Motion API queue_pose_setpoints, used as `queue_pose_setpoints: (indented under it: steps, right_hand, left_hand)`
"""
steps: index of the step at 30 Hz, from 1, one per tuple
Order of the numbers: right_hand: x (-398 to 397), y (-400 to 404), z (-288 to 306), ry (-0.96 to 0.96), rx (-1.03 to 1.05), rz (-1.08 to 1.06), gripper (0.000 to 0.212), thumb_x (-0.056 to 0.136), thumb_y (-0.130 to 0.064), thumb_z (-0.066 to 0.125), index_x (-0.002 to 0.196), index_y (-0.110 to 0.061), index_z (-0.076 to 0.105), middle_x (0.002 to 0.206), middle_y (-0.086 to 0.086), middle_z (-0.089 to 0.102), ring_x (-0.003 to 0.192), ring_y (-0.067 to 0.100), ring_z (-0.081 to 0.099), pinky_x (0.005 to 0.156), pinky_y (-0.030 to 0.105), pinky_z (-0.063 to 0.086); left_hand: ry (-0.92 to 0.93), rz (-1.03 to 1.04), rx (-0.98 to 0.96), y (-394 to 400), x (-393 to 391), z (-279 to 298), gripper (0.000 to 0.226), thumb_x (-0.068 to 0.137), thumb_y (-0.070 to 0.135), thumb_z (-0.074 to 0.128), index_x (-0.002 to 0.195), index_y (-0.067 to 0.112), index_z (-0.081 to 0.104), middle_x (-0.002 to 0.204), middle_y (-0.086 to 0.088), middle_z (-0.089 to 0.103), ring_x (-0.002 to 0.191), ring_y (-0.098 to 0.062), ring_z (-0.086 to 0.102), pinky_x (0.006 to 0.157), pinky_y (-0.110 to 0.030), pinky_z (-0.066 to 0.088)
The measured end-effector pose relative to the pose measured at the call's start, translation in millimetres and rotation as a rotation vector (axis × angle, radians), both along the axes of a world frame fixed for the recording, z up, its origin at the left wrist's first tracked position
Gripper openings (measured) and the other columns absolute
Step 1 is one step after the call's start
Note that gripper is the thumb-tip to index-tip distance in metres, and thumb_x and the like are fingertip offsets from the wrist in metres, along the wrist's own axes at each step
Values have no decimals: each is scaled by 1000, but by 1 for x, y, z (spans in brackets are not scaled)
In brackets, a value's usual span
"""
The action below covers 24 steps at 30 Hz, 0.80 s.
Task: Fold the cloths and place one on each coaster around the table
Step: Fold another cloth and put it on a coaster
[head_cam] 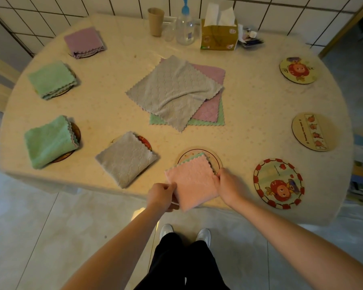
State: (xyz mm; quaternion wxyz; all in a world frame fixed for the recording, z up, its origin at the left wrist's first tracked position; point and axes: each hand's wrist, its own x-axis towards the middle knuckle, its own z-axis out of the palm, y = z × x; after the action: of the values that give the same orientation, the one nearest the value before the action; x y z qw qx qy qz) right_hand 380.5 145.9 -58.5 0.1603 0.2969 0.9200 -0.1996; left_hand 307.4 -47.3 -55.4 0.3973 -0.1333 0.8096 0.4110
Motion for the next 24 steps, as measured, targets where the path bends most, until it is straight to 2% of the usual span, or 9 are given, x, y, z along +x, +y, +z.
queue_pose_setpoints:
  steps: [1,3,7,10,14,17,20,22,24]
  right_hand:
    - [2,-1,1,18,2,-8,29,98,-43,36,97,-17,50,84,0,62,68,16,57,54,30,43]
    - [6,-2,4,42,-2,-31,35,94,-50,38,96,-17,48,85,-1,60,66,14,56,49,29,39]
    - [12,-9,8,-48,-7,-103,59,86,-62,45,109,-8,48,104,7,56,86,24,59,59,30,39]
    - [12,-17,9,-127,-72,-201,61,82,-62,52,110,-8,46,103,7,59,87,25,60,61,30,40]
    - [4,-24,17,-173,-256,-326,47,83,-51,59,102,-8,54,98,6,61,82,21,56,69,30,45]
    - [4,-26,21,-155,-434,-437,46,83,-43,63,111,-6,60,105,9,64,93,24,60,78,31,47]
    - [8,-30,28,-6,-600,-572,39,84,-26,68,114,-4,59,102,8,64,89,21,60,73,27,48]
    - [9,-30,33,74,-703,-663,38,84,-18,68,116,-1,57,106,10,64,86,20,60,60,20,49]
    - [7,-27,37,141,-740,-749,40,83,-17,69,117,-2,55,103,10,64,77,18,61,52,19,50]
  left_hand:
    - [153,-126,-108,-1,-4,0,27,95,34,51,86,11,59,72,-6,70,60,-25,69,60,-40,59]
    - [420,-317,-300,-2,-13,3,18,91,33,53,94,16,50,86,-1,63,73,-26,65,61,-35,50]
    - [596,-524,-265,6,-33,7,40,90,20,55,128,17,44,127,-6,48,110,-28,56,81,-38,47]
    - [569,-539,-259,13,-46,2,36,92,26,51,124,9,50,125,-11,53,113,-30,50,93,-39,42]
    - [432,-454,-233,15,-52,2,27,89,26,58,108,7,59,107,-13,65,99,-30,58,78,-33,46]
    - [354,-425,-208,13,-53,5,27,84,23,63,106,6,61,102,-12,66,96,-30,60,72,-29,42]
    - [297,-404,-134,7,-54,10,23,79,18,65,99,7,64,90,-8,64,86,-26,58,67,-27,40]
    - [248,-352,-25,2,-57,14,15,76,17,68,88,9,63,80,-7,61,78,-25,56,66,-31,42]
    - [199,-262,106,0,-62,19,14,72,13,72,78,13,59,73,-4,58,74,-23,56,70,-37,49]
